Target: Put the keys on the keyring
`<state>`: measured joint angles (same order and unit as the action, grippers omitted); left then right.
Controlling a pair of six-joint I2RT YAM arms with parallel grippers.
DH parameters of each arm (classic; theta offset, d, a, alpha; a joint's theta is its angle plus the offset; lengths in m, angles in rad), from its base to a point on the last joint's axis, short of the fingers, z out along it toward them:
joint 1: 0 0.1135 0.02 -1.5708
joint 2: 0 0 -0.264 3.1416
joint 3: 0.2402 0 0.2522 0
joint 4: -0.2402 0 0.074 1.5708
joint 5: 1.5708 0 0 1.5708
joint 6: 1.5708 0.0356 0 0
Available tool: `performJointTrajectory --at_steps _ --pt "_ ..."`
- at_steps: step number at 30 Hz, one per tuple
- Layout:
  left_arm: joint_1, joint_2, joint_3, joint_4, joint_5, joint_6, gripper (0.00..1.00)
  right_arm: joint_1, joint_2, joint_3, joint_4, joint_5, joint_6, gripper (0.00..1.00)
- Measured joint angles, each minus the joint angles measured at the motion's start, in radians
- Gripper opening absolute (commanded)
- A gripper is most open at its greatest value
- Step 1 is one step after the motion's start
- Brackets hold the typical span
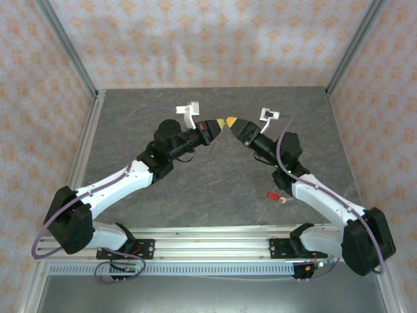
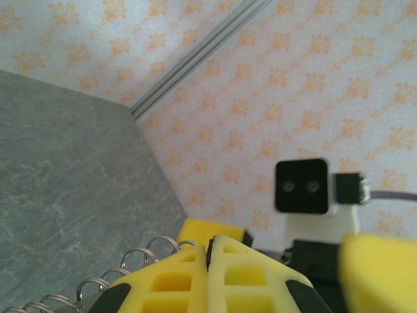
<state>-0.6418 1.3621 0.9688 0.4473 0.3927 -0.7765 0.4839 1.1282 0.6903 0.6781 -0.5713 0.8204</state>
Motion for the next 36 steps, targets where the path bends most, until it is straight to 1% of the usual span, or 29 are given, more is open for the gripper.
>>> performJointTrajectory --at_steps 5,8,12,15,17,18,20,24,28,30,36 --pt "0.0 0.0 0.04 -0.077 0.035 0.069 0.0 -0.065 -0.079 0.107 -0.3 0.075 -0.085 1.0" --pt "0.0 0.0 0.082 -0.126 0.066 0.119 0.0 -0.069 -0.102 0.169 -0.469 0.15 -0.137 1.0" --pt "0.0 0.002 0.148 -0.201 0.112 0.196 0.0 -0.074 -0.141 0.18 -0.602 0.238 -0.189 1.0" --pt "0.006 0.011 0.203 -0.244 0.157 0.25 0.0 -0.084 -0.151 0.167 -0.632 0.273 -0.203 0.98" --pt "0.014 0.031 0.237 -0.263 0.186 0.277 0.0 -0.084 -0.157 0.136 -0.626 0.274 -0.201 0.98" --pt "0.021 0.042 0.252 -0.272 0.201 0.288 0.0 -0.084 -0.157 0.121 -0.625 0.267 -0.201 0.95" --pt "0.037 0.066 0.273 -0.284 0.229 0.305 0.0 -0.085 -0.153 0.088 -0.597 0.227 -0.194 0.8" --pt "0.062 0.113 0.298 -0.303 0.259 0.311 0.0 -0.087 -0.124 0.026 -0.461 0.117 -0.127 0.58" --pt "0.069 0.131 0.298 -0.303 0.267 0.298 0.0 -0.088 -0.117 -0.042 -0.291 0.059 -0.054 0.45" --pt "0.068 0.133 0.298 -0.301 0.279 0.286 0.0 -0.087 -0.117 -0.078 -0.195 0.04 -0.006 0.4" --pt "0.068 0.133 0.298 -0.284 0.294 0.249 0.0 -0.077 -0.104 -0.098 -0.01 0.021 0.08 0.38"
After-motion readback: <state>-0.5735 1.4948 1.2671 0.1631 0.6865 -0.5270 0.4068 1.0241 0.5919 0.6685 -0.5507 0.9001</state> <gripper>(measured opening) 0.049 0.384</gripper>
